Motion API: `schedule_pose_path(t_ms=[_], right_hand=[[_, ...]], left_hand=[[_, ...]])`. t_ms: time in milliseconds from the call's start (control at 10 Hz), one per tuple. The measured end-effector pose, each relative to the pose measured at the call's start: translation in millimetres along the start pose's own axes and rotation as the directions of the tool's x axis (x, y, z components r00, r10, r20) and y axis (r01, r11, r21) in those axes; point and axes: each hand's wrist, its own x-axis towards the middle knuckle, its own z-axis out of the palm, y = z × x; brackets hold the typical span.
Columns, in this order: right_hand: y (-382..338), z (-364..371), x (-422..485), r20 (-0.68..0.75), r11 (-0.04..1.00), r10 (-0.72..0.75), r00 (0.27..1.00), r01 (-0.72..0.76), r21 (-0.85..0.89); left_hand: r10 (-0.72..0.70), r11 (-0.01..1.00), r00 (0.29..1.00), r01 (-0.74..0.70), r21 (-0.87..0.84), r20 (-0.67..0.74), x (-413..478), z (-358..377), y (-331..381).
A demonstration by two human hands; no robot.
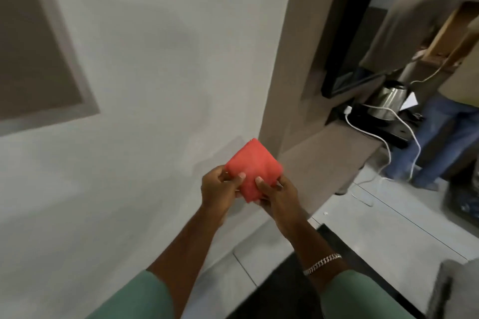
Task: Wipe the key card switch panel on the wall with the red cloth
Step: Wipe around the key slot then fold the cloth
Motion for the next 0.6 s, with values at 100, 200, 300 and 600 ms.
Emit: schedule_pose_path(t_ms=[100, 200, 300, 600], right_hand=[[31, -71, 35, -0.193, 0.998, 0.009, 0.981, -0.020, -0.055], [54, -118, 67, -0.314, 0.968, 0.001, 0.949, -0.080, -0.238], [57, -136, 92, -0.354, 0.940, 0.055, 0.934, -0.169, -0.298], [34, -130, 119, -0.472, 0.705, 0.048, 0.880, -0.365, -0.608]], left_hand=[[-0.116, 0.993, 0.993, 0.117, 0.033, -0.030, 35, 69, -61], [-0.197, 0.979, 0.980, 0.195, 0.052, 0.028, 63, 111, -111], [-0.228, 0.973, 0.970, 0.230, -0.009, 0.083, 76, 125, -132], [-0.092, 0.959, 0.990, 0.058, 0.279, 0.110, 84, 93, -107]])
